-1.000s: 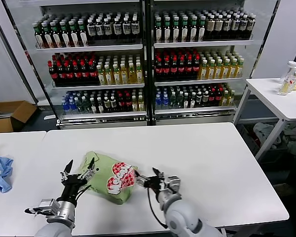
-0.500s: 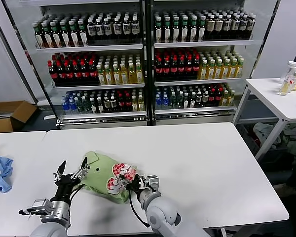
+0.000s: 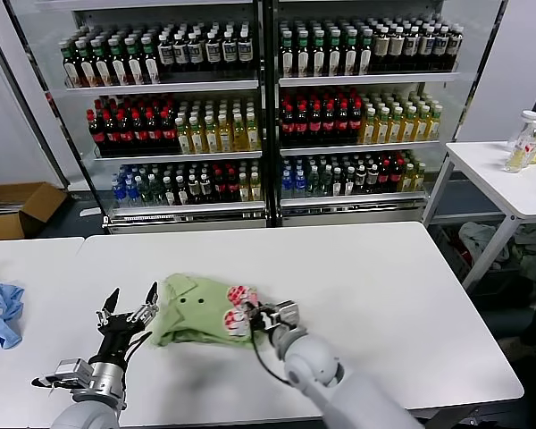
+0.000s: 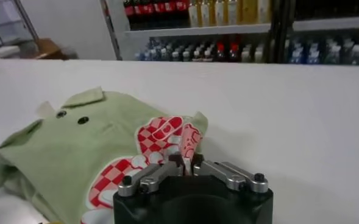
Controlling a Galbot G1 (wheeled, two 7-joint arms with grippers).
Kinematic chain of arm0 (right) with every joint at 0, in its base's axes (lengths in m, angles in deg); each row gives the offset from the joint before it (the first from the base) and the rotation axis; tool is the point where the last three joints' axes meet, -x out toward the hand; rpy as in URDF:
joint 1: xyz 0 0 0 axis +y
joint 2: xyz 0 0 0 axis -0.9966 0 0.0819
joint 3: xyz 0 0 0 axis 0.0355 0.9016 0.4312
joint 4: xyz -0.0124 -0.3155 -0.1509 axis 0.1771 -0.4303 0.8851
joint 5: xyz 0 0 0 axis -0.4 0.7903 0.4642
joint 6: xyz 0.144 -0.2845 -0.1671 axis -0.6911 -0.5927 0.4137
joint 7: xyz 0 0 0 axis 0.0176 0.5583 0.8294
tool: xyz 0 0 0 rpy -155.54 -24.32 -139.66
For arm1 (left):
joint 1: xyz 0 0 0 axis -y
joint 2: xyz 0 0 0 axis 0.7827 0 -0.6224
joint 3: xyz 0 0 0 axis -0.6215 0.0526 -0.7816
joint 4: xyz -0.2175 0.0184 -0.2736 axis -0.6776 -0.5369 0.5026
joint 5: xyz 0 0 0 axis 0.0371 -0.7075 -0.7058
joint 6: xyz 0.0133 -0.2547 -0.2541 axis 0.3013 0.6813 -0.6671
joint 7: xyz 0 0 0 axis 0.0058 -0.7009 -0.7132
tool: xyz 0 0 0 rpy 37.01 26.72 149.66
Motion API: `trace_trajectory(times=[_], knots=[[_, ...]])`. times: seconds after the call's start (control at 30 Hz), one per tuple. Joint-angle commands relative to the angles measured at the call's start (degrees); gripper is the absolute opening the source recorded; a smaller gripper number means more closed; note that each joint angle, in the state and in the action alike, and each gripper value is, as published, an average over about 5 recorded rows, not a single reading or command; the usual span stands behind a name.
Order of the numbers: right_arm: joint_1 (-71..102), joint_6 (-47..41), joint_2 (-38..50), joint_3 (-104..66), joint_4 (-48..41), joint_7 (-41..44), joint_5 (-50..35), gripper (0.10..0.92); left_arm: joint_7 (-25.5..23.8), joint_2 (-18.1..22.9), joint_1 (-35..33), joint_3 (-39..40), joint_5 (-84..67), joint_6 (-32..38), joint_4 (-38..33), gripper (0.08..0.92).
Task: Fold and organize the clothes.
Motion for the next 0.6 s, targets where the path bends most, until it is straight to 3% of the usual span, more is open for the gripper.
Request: trace_trajectory(times=[0.03, 0.43, 0.6], knots=[[-4.26, -2.32, 12.61, -5.63, -1.64, 15.42, 9.08, 0.163, -0.32, -0.10, -0.02, 0.65, -0.09, 0.05, -0.23, 0.823], [-5.01, -1.09, 17.13, -13.83, -6.82, 29.47, 21.55, 0.161, -0.84, 0.57, -0.72, 2.40, 3.22, -0.28, -1.20, 0.823], [-0.92, 11.29, 16.94, -17.22, -3.24, 22.06, 18.55, 0.261, -0.87, 1.31, -0.96, 2.74, 5.47, -0.37, -1.95, 0.823]])
